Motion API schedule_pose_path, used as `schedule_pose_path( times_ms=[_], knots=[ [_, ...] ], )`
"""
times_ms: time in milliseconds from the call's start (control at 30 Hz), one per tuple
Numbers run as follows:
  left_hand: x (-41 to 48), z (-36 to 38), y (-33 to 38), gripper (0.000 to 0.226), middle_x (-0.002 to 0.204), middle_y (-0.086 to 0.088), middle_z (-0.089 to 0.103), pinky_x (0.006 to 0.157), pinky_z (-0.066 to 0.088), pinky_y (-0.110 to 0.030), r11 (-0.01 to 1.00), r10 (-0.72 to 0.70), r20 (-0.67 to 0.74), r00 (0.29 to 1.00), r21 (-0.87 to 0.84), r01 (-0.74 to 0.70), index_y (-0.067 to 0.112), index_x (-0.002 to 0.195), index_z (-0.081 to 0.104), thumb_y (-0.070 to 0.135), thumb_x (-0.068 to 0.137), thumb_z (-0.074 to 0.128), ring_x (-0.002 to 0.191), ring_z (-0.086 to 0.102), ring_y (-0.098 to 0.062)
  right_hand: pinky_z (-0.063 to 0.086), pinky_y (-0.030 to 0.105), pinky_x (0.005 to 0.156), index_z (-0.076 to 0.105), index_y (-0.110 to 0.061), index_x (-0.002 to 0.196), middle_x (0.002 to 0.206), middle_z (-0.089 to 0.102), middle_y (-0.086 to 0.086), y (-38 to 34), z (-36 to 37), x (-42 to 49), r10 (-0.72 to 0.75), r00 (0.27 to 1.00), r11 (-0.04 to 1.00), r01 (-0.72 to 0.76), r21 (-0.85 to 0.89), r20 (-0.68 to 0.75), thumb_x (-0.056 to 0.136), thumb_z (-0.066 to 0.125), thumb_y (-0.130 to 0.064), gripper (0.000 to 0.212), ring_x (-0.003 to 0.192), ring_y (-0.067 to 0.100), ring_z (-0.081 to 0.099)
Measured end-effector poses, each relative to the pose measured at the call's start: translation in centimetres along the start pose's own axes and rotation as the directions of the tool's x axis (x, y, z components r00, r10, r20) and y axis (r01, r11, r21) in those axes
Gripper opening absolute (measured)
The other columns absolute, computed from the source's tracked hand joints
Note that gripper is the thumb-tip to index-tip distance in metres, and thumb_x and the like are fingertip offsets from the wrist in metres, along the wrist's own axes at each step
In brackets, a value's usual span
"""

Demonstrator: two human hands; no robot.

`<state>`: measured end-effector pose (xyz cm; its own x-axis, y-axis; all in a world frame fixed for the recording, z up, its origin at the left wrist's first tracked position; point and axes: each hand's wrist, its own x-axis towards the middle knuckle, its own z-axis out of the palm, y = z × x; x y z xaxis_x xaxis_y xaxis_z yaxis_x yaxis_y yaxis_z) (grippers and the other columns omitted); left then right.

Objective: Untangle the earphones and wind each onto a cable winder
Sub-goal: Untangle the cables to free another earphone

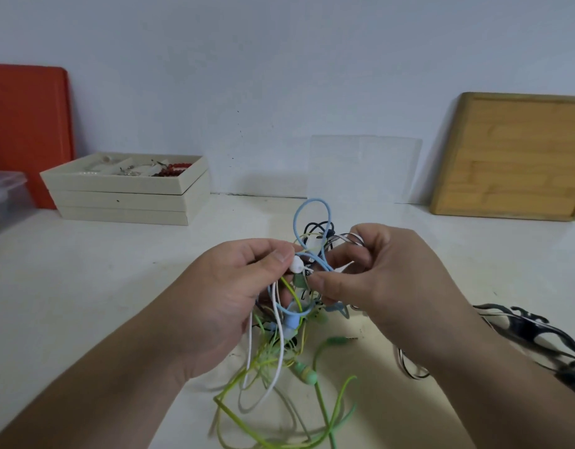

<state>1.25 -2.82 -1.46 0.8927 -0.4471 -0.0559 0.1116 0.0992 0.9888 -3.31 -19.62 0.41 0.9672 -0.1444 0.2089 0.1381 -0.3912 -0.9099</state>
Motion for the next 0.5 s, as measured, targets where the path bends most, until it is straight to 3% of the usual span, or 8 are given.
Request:
schedule_pose_path(
  times_ms=[100,200,267,400,433,500],
  knots=[
    [0.11,0.16,-0.25,0.031,0.089,-0.021,0.063,0.063,0.045,-0.034,0.999,0.033,-0.021,0.999,0.006,-0.033,0.007,0.092,0.075,0.03,0.077,0.062,0.068,0.053,-0.027,0.041,0.03,0.055,0.039,-0.011,0.063,0.054,0.051,0.002,0.14,0.46,-0.06,0.01,1.0,1.0,-0.01,-0.012,-0.006,0.068,0.087,-0.008,0.048,0.052,0.016,0.062],
    [0.33,0.18,-0.39,0.034,0.087,-0.021,0.06,0.06,0.042,-0.033,0.998,0.068,-0.036,0.997,0.007,-0.068,0.005,0.095,0.074,0.031,0.077,0.063,0.064,0.051,-0.024,0.045,0.025,0.052,0.05,0.004,0.073,0.05,0.057,-0.011,0.19,0.36,-0.09,0.047,0.999,0.998,-0.047,0.049,0.004,0.07,0.084,-0.005,0.036,0.049,0.014,0.065],
    [0.4,0.16,-0.42,0.034,0.086,-0.023,0.06,0.059,0.041,-0.032,0.996,0.081,-0.047,0.996,0.028,-0.079,0.007,0.096,0.074,0.032,0.076,0.064,0.062,0.051,-0.021,0.044,0.017,0.047,0.056,0.005,0.078,0.049,0.061,-0.011,0.04,0.29,-0.1,0.046,0.999,0.996,-0.047,0.079,0.012,0.073,0.081,-0.003,0.026,0.047,0.011,0.064],
    [0.48,0.3,-0.66,0.031,0.089,-0.025,0.063,0.059,0.045,-0.034,0.996,0.071,-0.061,0.996,0.051,-0.068,0.009,0.093,0.076,0.033,0.079,0.062,0.065,0.053,-0.026,0.04,0.012,0.044,0.059,0.01,0.079,0.048,0.06,-0.008,0.29,0.2,-0.05,-0.015,0.999,0.998,0.017,0.058,-0.041,0.075,0.079,0.002,0.022,0.042,0.007,0.061],
    [0.46,0.3,-0.7,0.03,0.09,-0.026,0.063,0.059,0.048,-0.039,0.997,0.068,-0.062,0.996,0.049,-0.065,0.008,0.094,0.076,0.031,0.081,0.061,0.064,0.054,-0.032,0.041,0.012,0.044,0.059,0.01,0.08,0.048,0.06,-0.007,0.18,0.14,-0.07,-0.018,0.999,0.998,0.02,0.059,-0.041,0.075,0.079,0.003,0.021,0.043,0.007,0.061],
    [0.43,0.33,-0.71,0.031,0.1,-0.041,0.062,0.077,0.052,-0.062,0.998,0.051,-0.052,0.997,0.04,-0.049,0.003,0.1,0.073,0.028,0.088,0.059,0.077,0.057,-0.049,0.042,0.013,0.047,0.064,-0.005,0.073,0.05,0.06,0.004,-0.01,-0.03,-0.02,-0.036,0.999,0.999,0.035,0.041,0.01,0.073,0.078,0.004,0.016,0.045,0.009,0.063]
  ],
)
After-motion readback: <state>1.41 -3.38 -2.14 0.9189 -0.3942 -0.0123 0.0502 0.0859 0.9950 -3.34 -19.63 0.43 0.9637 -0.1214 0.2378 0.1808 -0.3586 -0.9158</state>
